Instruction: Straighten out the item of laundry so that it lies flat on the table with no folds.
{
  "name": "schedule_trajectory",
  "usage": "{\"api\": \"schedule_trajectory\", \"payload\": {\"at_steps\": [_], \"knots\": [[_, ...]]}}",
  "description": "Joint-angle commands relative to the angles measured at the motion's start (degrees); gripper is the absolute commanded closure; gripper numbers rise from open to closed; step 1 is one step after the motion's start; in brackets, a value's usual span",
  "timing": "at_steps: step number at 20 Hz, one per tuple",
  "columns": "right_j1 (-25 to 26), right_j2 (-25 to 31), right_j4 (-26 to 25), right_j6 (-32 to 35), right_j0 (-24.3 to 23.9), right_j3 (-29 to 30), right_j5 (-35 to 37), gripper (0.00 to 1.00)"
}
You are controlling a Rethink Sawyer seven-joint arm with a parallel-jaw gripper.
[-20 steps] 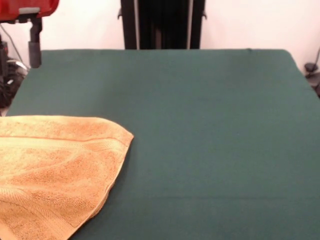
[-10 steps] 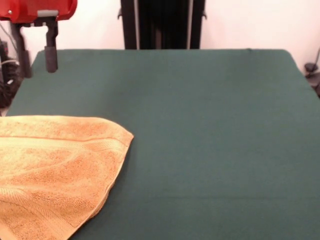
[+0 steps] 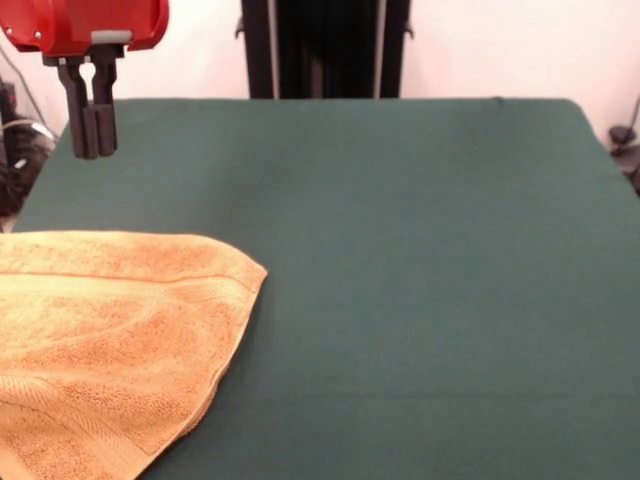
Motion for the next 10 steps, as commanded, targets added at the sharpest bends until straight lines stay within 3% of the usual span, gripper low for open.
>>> {"api": "schedule_trajectory", "payload": {"at_steps": [1,10], "knots": [[4.7,2.2,2.9,15.1,0.7,8.5,-1.8,1.00],[9.7,3.5,2.3,14.9,-0.1,8.2,-9.4,1.00]]}}
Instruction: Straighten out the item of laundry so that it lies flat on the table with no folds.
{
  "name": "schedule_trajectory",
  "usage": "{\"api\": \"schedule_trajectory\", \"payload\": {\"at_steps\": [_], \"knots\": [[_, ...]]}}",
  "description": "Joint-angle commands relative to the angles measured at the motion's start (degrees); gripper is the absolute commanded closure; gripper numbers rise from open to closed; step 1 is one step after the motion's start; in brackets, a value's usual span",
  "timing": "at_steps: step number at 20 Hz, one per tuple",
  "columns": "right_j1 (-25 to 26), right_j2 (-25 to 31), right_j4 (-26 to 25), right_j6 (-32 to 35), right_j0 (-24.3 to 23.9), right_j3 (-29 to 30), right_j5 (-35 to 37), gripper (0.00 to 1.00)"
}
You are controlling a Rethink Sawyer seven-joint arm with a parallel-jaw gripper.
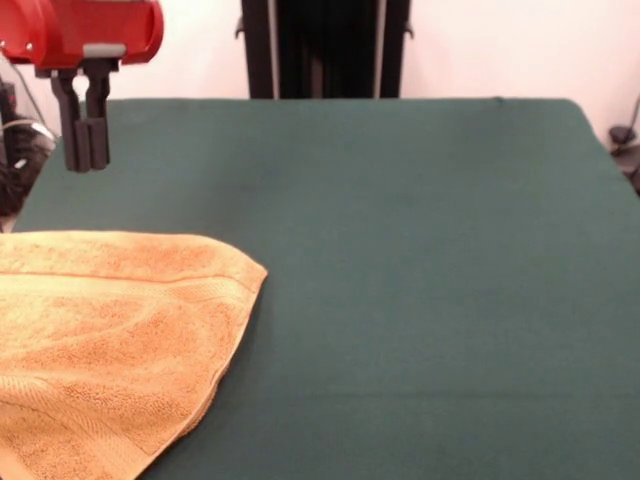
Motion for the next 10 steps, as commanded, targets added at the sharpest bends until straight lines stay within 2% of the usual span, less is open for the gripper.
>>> {"api": "schedule_trajectory", "payload": {"at_steps": [1,10], "knots": [[9.1,3.7,1.5,14.7,0.4,7.6,-5.7,1.00],[11.8,7.6,2.1,12.0,-2.7,8.9,-7.2,1.00]]}}
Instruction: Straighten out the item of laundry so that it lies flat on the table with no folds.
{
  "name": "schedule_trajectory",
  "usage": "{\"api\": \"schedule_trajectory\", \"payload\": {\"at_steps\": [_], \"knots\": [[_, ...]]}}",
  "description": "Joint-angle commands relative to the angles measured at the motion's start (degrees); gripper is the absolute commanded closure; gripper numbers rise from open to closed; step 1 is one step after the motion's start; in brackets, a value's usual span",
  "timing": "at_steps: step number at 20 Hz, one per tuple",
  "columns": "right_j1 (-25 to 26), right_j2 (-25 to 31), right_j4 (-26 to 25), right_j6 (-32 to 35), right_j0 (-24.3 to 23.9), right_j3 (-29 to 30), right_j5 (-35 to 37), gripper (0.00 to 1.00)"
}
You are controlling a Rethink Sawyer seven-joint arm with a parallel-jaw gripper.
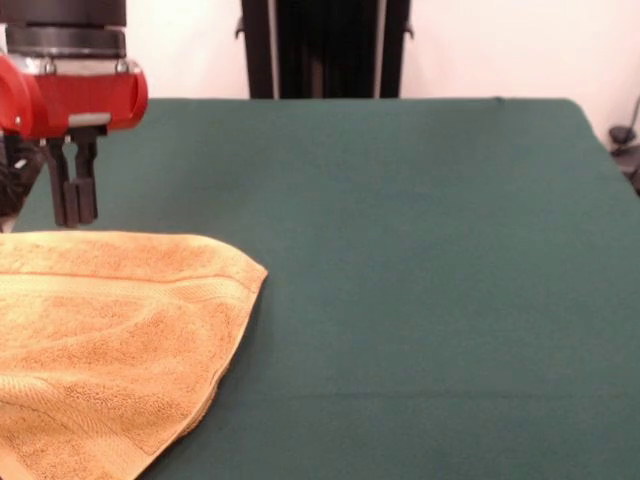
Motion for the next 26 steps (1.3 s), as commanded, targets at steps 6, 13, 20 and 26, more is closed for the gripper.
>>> {"api": "schedule_trajectory", "payload": {"at_steps": [6,13,20,26], "knots": [[5.5,9.6,2.3,11.3,-1.1,10.0,0.5,1.00],[3.4,12.9,2.7,10.8,-2.7,13.4,2.1,1.00],[4.7,12.9,1.3,10.6,-2.4,13.3,0.7,1.00],[7.5,11.8,-1.3,9.6,-2.3,11.0,-2.1,1.00]]}}
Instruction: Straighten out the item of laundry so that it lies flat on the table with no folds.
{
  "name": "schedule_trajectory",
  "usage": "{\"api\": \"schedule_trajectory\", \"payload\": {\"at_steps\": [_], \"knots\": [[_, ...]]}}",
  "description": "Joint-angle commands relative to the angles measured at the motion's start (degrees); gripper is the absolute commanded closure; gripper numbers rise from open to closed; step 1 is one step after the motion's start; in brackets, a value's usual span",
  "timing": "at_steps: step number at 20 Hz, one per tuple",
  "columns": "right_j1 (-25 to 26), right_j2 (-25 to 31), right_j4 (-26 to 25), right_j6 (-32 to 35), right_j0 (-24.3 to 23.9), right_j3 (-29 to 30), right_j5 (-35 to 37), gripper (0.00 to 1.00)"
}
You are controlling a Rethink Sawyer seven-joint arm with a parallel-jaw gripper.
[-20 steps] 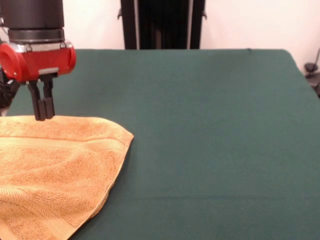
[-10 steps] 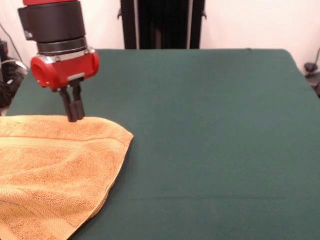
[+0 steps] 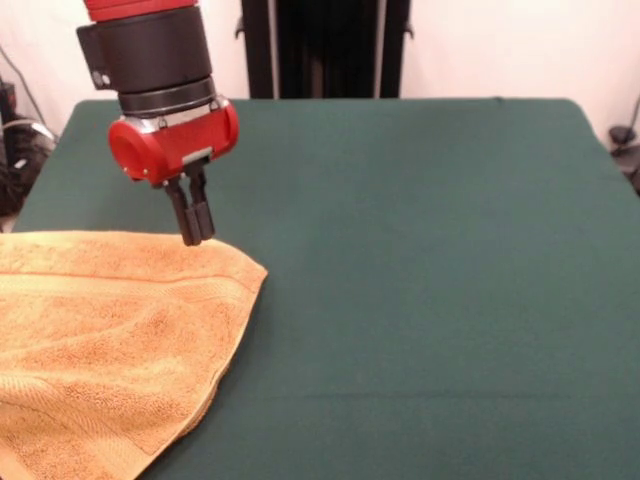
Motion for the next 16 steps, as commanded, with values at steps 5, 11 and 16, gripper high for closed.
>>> {"api": "schedule_trajectory", "payload": {"at_steps": [5,11,16], "knots": [[4.3,4.7,-2.5,8.5,1.7,2.2,-2.9,1.00],[5.9,3.6,-3.3,8.5,2.5,1.0,-4.2,1.00],[8.0,3.0,-4.1,7.8,2.7,-0.8,-5.1,1.00]]}}
